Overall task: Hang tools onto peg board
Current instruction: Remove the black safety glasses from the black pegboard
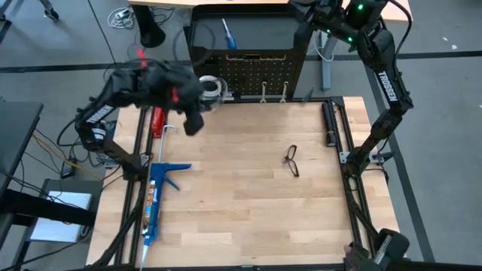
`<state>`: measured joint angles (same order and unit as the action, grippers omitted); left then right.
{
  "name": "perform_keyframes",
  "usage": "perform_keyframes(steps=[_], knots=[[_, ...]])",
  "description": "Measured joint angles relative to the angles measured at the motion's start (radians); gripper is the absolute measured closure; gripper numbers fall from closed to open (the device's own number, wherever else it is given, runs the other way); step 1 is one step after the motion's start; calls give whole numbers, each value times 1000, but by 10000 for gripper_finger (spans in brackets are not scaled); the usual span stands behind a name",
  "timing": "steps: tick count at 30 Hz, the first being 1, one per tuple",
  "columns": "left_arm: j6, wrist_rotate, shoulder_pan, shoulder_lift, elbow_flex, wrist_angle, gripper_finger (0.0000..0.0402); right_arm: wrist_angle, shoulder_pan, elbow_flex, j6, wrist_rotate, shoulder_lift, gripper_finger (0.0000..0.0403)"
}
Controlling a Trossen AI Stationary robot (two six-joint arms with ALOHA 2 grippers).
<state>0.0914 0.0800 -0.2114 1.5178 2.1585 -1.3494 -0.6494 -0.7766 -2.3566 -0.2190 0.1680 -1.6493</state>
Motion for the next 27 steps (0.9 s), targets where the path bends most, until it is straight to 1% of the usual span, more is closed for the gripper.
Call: perform_keyframes(steps=[3,6,9,14,16,18,20,25,27], knots=[[12,16,41,-32,-143,32,396,-34,0,0,0,0,0,381],[47,20,58,-90,-343,165,396,-43,16,0,-41,6,0,381],[111,20,70,-169,-563,356,396,-39,39,0,-78,9,0,383],[262,31,82,-300,-934,671,396,-39,75,0,-80,11,0,387],[331,55,85,-337,-1056,750,396,-50,91,0,-81,11,0,387],[402,73,84,-354,-1156,831,396,-56,102,0,-80,12,0,386],[466,97,84,-361,-1240,865,396,-56,110,0,-80,12,0,386],[591,159,84,-353,-1387,1001,396,-60,128,0,-72,12,0,389],[633,204,89,-346,-1438,1045,396,-61,131,0,-59,12,0,389]])
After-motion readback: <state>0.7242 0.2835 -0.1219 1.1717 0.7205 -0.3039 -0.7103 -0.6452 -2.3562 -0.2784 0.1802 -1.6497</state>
